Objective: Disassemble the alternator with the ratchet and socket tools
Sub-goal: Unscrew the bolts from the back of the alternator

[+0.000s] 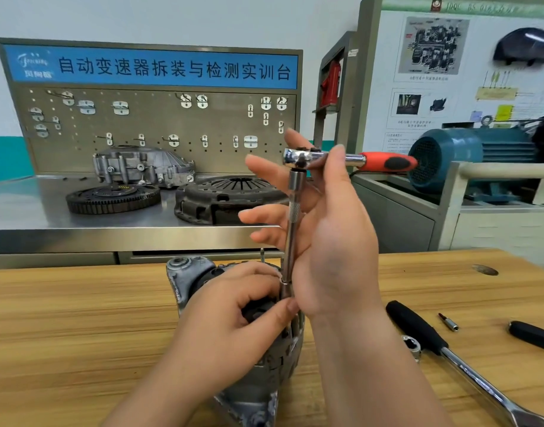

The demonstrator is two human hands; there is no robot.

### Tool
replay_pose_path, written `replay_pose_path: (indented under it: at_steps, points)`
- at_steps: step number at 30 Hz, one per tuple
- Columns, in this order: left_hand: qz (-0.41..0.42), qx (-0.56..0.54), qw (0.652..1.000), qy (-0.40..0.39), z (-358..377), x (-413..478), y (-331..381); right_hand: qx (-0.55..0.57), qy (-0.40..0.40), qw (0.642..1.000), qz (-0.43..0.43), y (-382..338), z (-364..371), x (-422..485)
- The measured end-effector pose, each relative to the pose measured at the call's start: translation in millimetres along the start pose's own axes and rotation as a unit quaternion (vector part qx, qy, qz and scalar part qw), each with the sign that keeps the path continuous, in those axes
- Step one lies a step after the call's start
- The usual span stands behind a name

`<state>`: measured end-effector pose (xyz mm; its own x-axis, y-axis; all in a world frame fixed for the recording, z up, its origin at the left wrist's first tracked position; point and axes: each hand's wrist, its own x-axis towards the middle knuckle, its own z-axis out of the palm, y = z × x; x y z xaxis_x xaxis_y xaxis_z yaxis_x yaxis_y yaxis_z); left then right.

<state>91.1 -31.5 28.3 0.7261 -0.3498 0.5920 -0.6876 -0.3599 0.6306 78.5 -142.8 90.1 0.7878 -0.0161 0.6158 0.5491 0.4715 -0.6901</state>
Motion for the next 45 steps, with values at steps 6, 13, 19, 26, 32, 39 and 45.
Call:
replay_pose_path:
  at_steps: [6,13,19,26,32,39,45]
  points:
    - [-0.004,0.018,1.0,0.019,1.6,1.6,-0.3,-0.039,0.02,0.997,-0.06,0.9,5.1,-2.1]
    - [0.007,0.02,1.0,0.014,2.1,0.8,-3.5,-0.02,0.01,0.998,-0.06,1.0,5.4,-3.4]
    - [-0.002,-0.007,1.0,0.004,1.5,0.2,-1.5,-0.005,0.018,1.0,-0.013,0.4,3.0,-1.0]
    - [0.0,0.032,0.999,0.014,2.4,1.3,-2.2,-0.045,0.028,0.995,-0.083,-0.2,7.5,-3.7]
    - [0.015,0.028,0.999,0.013,2.7,0.1,-1.8,-0.003,0.019,0.999,-0.035,0.2,3.3,-1.8]
    - [0.003,0.014,1.0,0.011,1.6,1.4,-1.9,-0.02,0.034,0.998,-0.053,0.4,5.0,-2.7]
    - [0.005,0.053,0.998,0.027,2.7,1.2,-2.2,-0.034,0.027,0.995,-0.088,-0.8,7.1,-3.4]
